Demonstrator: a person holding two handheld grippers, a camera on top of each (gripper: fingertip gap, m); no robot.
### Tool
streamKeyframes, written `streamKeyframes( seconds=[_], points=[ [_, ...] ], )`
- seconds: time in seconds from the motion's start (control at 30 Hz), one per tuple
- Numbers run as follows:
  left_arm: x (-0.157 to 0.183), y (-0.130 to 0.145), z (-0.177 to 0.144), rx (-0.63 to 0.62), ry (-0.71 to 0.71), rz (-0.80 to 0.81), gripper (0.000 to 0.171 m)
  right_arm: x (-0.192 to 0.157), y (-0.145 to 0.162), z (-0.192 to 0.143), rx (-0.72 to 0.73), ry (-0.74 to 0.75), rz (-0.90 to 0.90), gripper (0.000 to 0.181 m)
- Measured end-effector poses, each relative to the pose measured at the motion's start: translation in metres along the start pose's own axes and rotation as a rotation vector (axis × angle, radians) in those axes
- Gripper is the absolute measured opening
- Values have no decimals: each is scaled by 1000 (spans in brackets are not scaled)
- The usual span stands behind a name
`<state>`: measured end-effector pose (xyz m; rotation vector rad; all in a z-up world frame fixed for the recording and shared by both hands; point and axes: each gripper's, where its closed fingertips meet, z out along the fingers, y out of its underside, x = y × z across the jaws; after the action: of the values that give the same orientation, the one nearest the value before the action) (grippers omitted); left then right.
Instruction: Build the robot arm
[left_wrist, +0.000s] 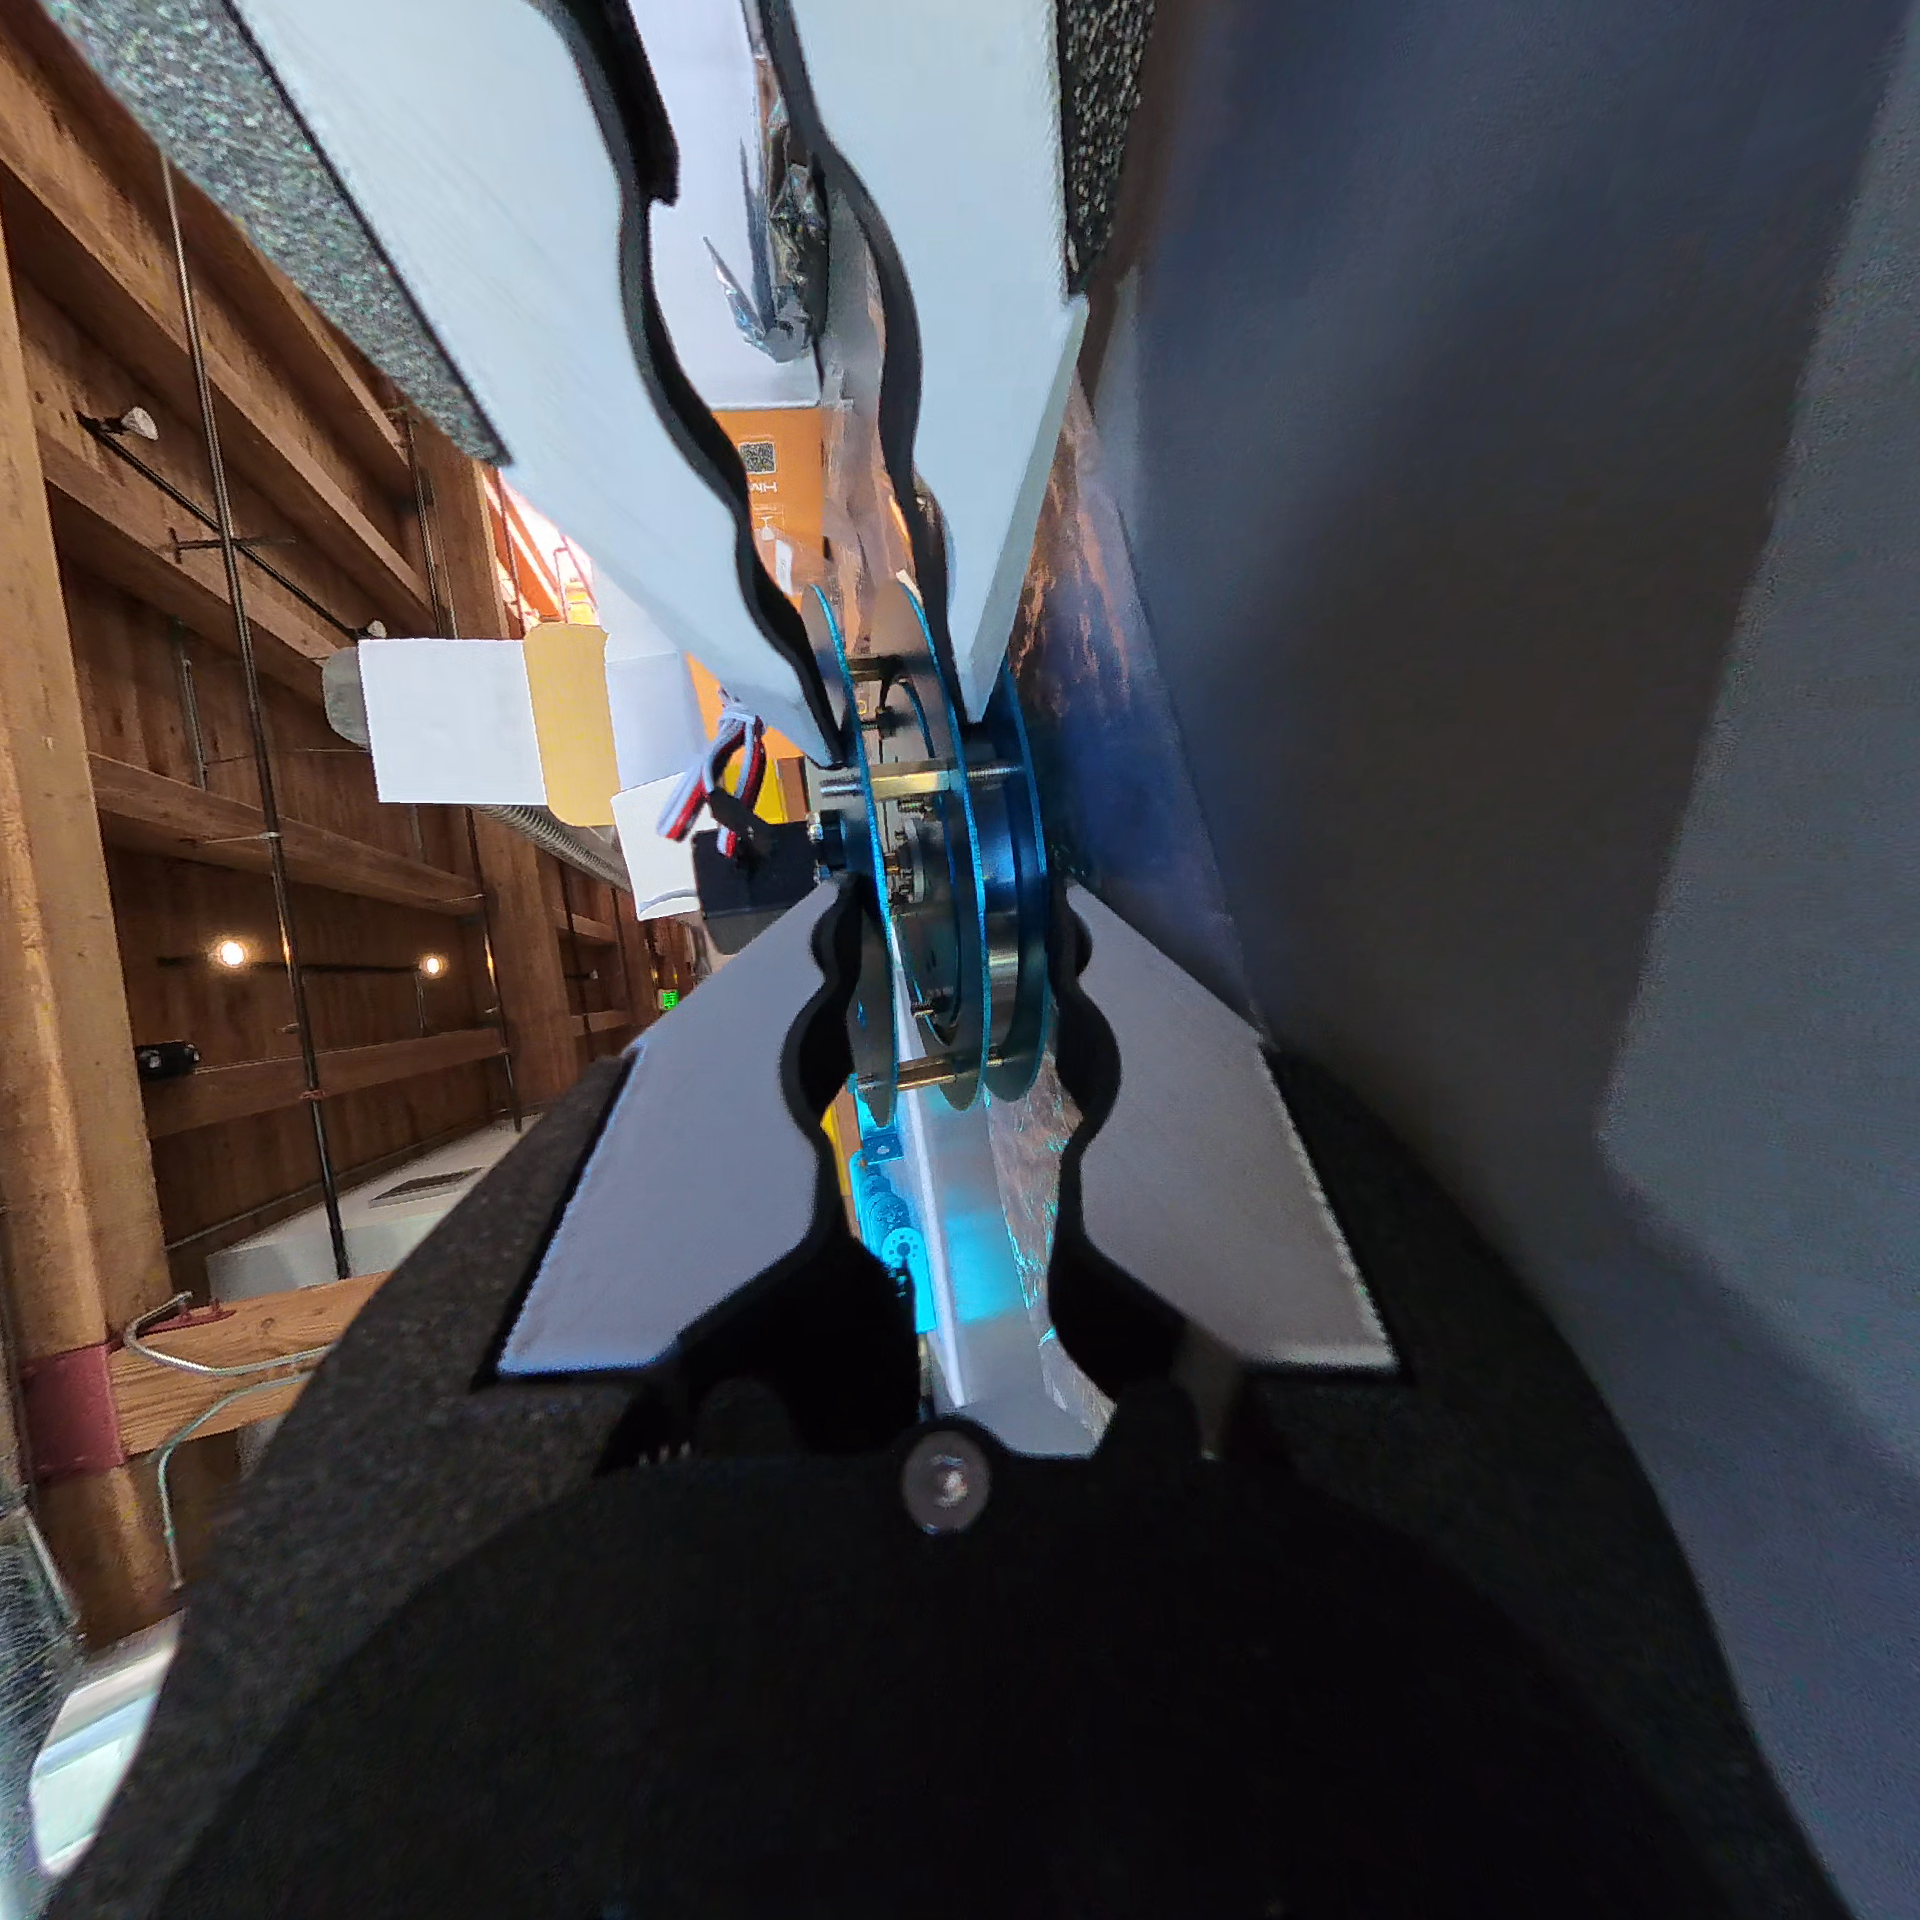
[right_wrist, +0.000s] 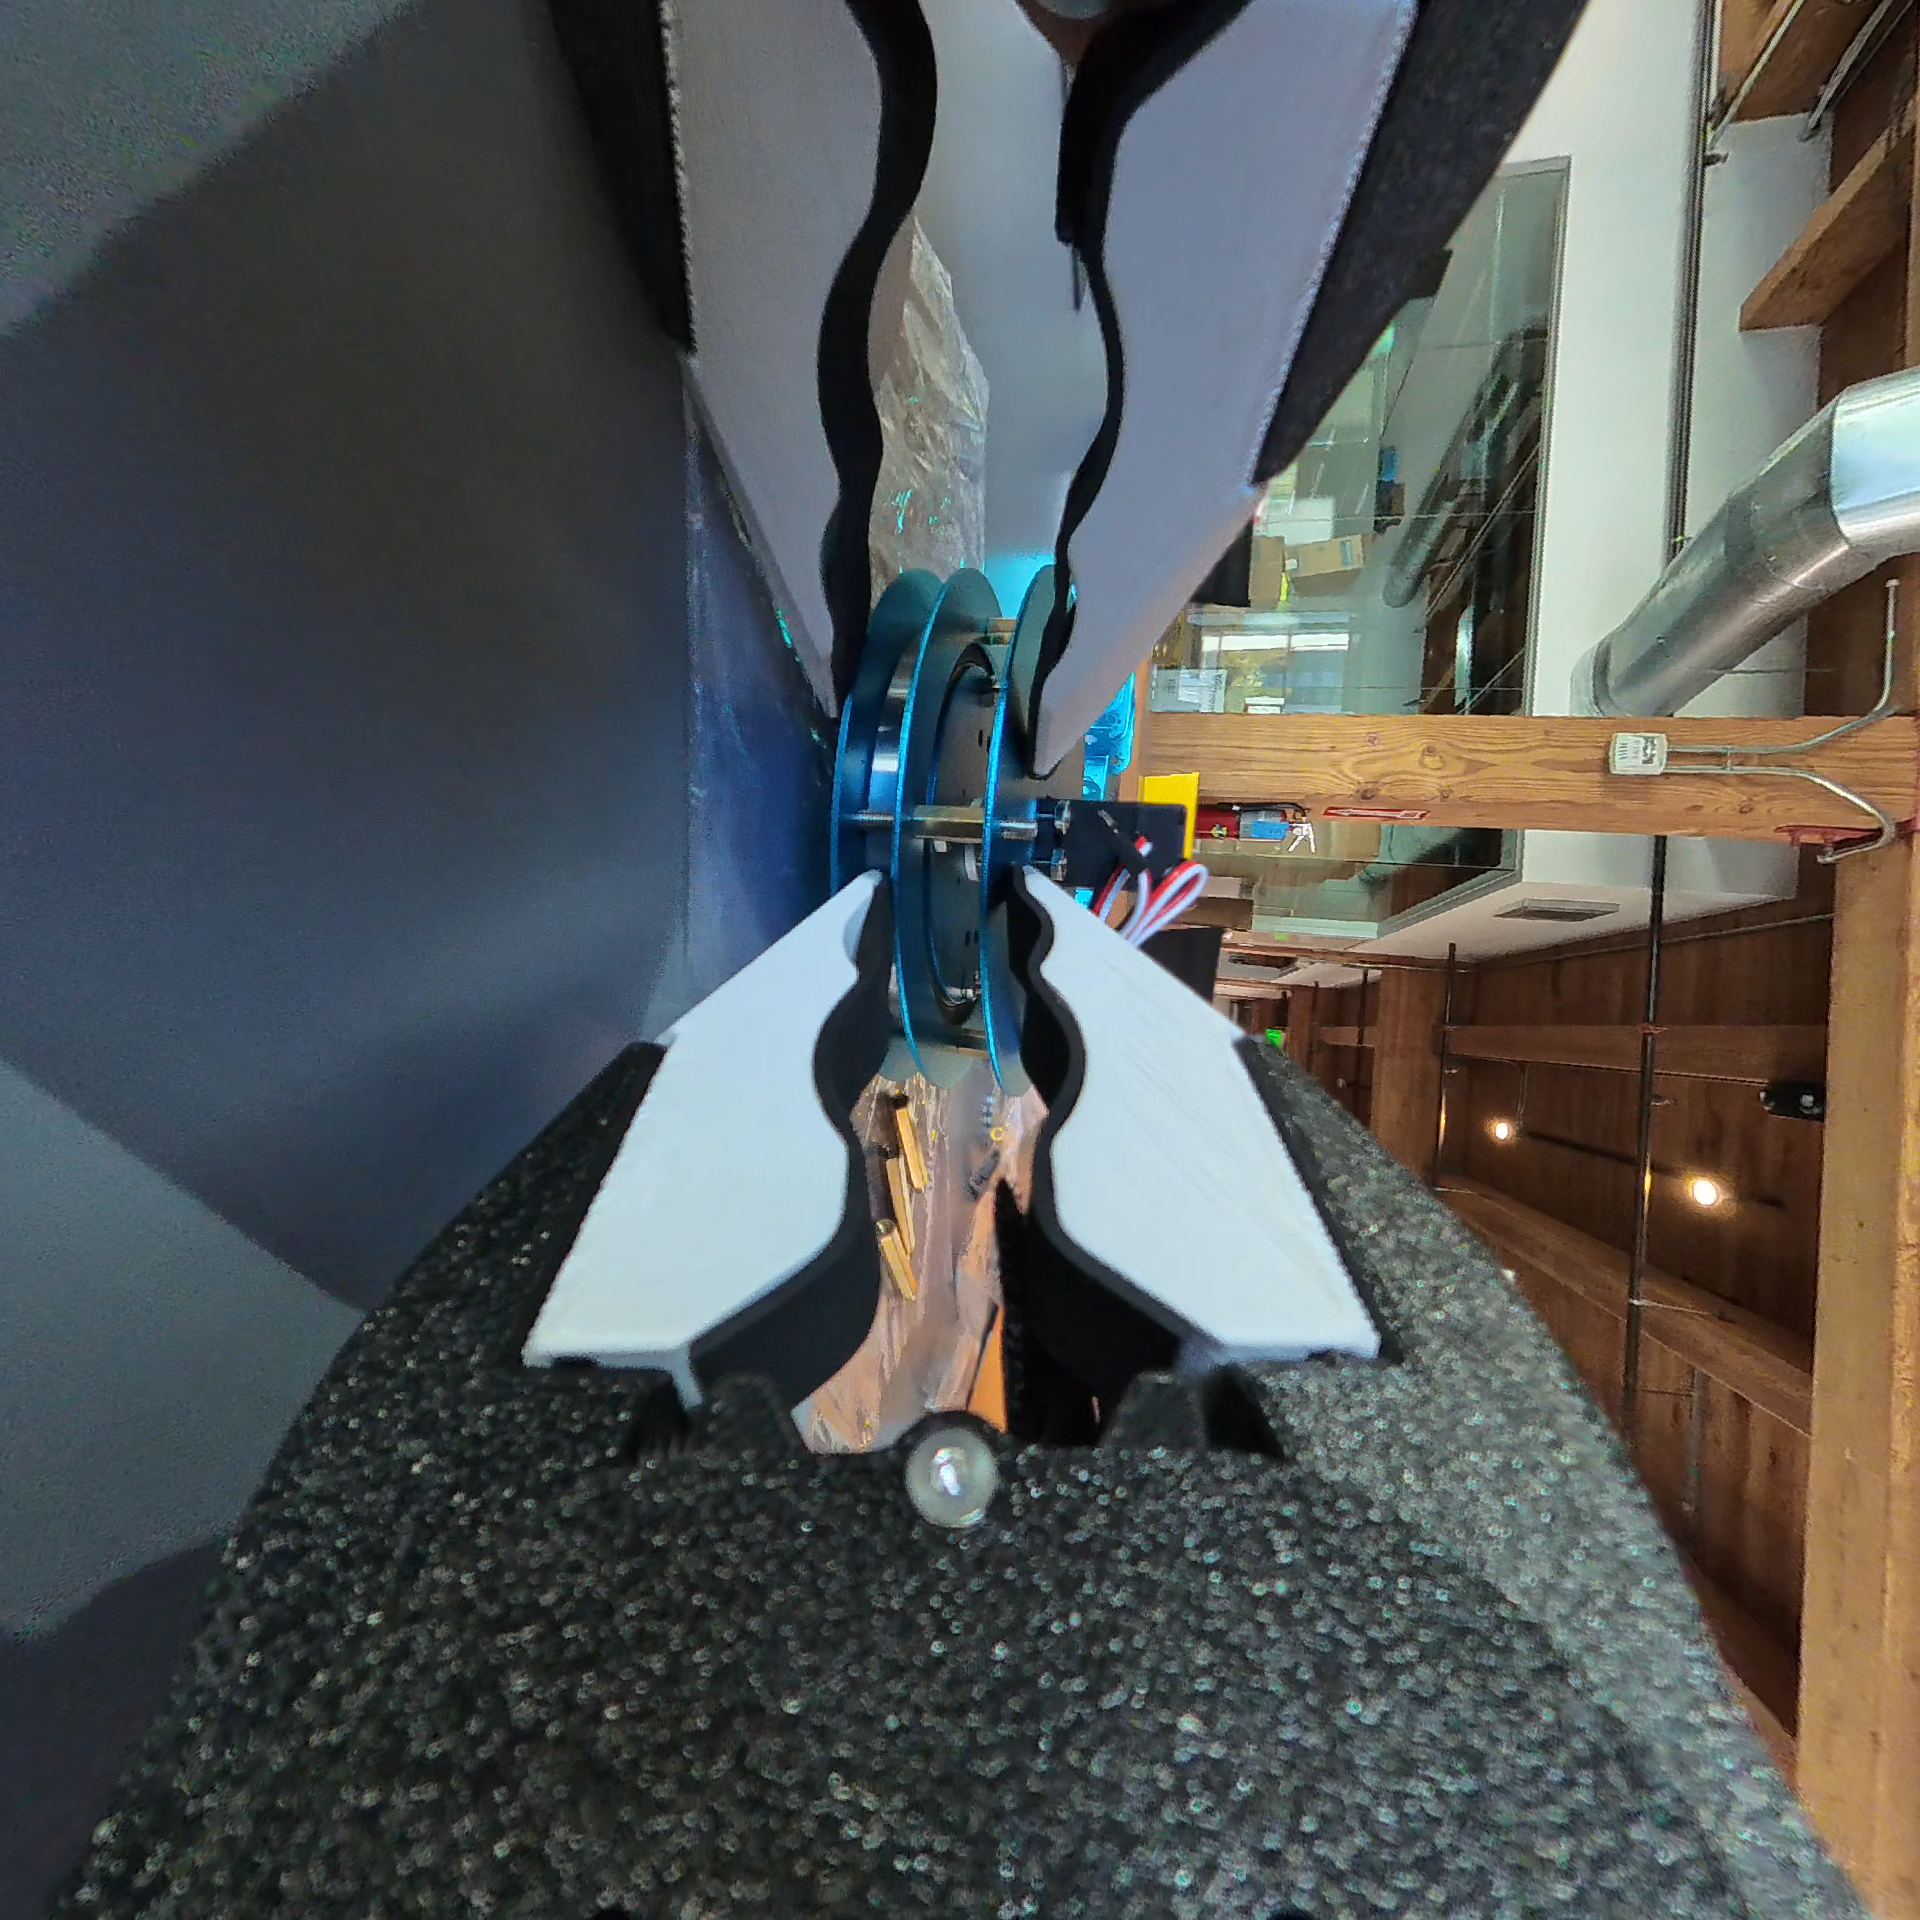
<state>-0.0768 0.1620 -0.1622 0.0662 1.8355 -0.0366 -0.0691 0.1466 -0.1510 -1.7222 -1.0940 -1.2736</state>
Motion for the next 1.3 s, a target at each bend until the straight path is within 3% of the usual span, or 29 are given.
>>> streamKeyframes(
  seconds=[0.23, 0.33, 0.4, 0.47, 0.53, 0.6, 0.7, 0.77, 0.83, 1.3],
  points=[
    [0, -1, -2, 32, 37, -136, 38, -2, 1, -7, 64, -57, 128, 30],
    [-2, 5, -15, 64, 74, -265, 44, 1, -1, -28, 177, -197, 382, 46],
    [-7, 12, -26, 107, 141, -490, 44, 15, 8, -37, 232, -273, 600, 55],
    [-19, 26, -31, 140, 237, -817, 48, 28, 28, -34, 245, -374, 805, 62],
    [-22, 38, -29, 135, 409, -1160, 72, 36, 42, -25, 281, -518, 996, 81],
    [-26, 42, -24, 154, 509, -1346, 79, 29, 51, -12, 274, -596, 976, 77],
    [-29, 38, -17, 198, 515, -1322, 69, 29, 35, 2, 364, -629, 987, 57],
    [-29, 32, -10, 237, 537, -1305, 55, 30, 31, 13, 405, -686, 1041, 59],
    [-26, 30, -3, 268, 576, -1316, 52, 28, 31, 18, 436, -777, 1102, 65],
    [-22, 35, 1, 275, 615, -1332, 53, 16, 33, 18, 376, -811, 1078, 68]
  ],
)
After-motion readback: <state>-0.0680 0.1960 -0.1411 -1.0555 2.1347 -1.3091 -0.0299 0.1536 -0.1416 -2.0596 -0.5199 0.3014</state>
